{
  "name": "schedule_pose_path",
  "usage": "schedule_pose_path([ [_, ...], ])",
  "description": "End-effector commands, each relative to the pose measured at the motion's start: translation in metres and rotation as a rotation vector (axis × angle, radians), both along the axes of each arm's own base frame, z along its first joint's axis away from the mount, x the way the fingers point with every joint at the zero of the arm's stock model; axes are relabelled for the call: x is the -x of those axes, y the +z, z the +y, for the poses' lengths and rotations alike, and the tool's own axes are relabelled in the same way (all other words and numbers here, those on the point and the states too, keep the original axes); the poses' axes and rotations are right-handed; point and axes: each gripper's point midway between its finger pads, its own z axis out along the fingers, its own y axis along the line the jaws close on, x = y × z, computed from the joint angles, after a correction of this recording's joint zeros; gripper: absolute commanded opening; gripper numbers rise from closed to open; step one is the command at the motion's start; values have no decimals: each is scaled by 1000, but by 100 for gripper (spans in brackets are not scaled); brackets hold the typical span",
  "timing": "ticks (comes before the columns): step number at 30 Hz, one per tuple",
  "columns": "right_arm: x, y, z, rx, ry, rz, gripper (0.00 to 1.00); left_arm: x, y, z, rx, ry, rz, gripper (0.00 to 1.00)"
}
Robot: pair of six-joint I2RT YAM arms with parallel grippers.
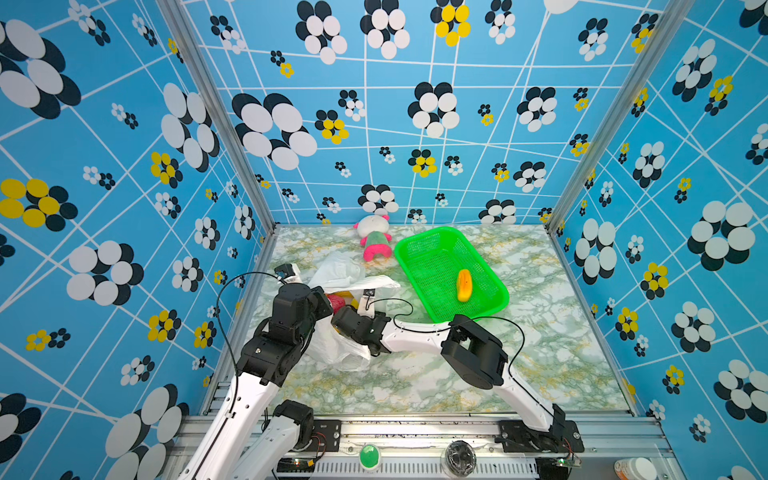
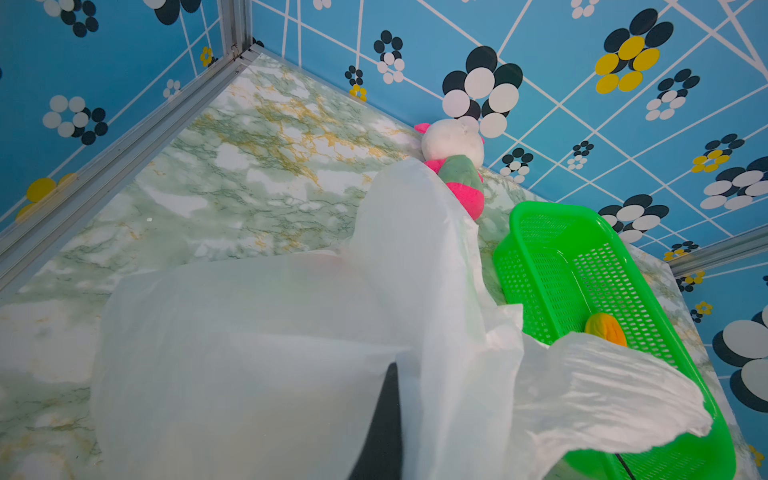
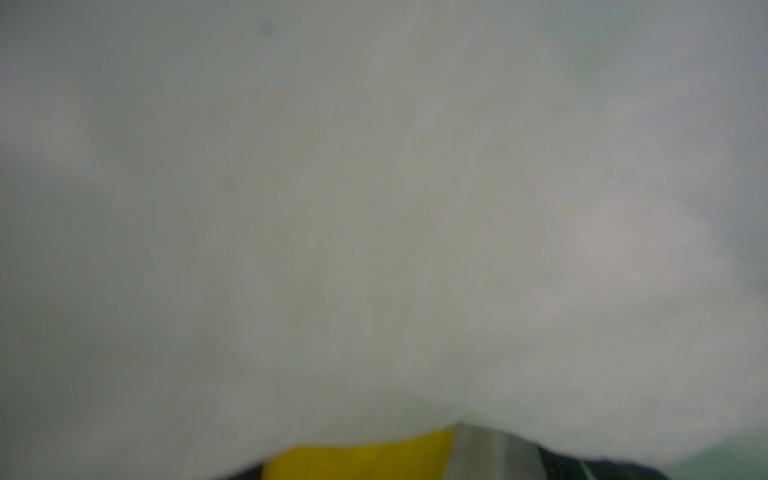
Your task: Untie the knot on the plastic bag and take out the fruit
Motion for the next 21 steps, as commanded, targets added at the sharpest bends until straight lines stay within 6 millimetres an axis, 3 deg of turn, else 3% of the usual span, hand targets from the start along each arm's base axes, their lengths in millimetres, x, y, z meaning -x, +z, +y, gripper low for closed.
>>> schedule_pose_path([
  [1,5,-12,4,32,24,34,86,-1,11,2,17,9,-30,0],
  [5,7,-15,1,46,26,43,62,-1,9,6,10,26,-28,0],
  [12,14,8,-10,25,51,11,30,-2,3,13,-6,59,-16,0],
  [15,23,29,-2,-44,115,-4,23,-3,1,16,-3,67,-9,0],
  [19,41,46,9,-81,213,-10,20,-5,-7,16,17,68,17,0],
  [21,45,68,13,-105,249,-28,19,-7,-11,15,22,59,28,0],
])
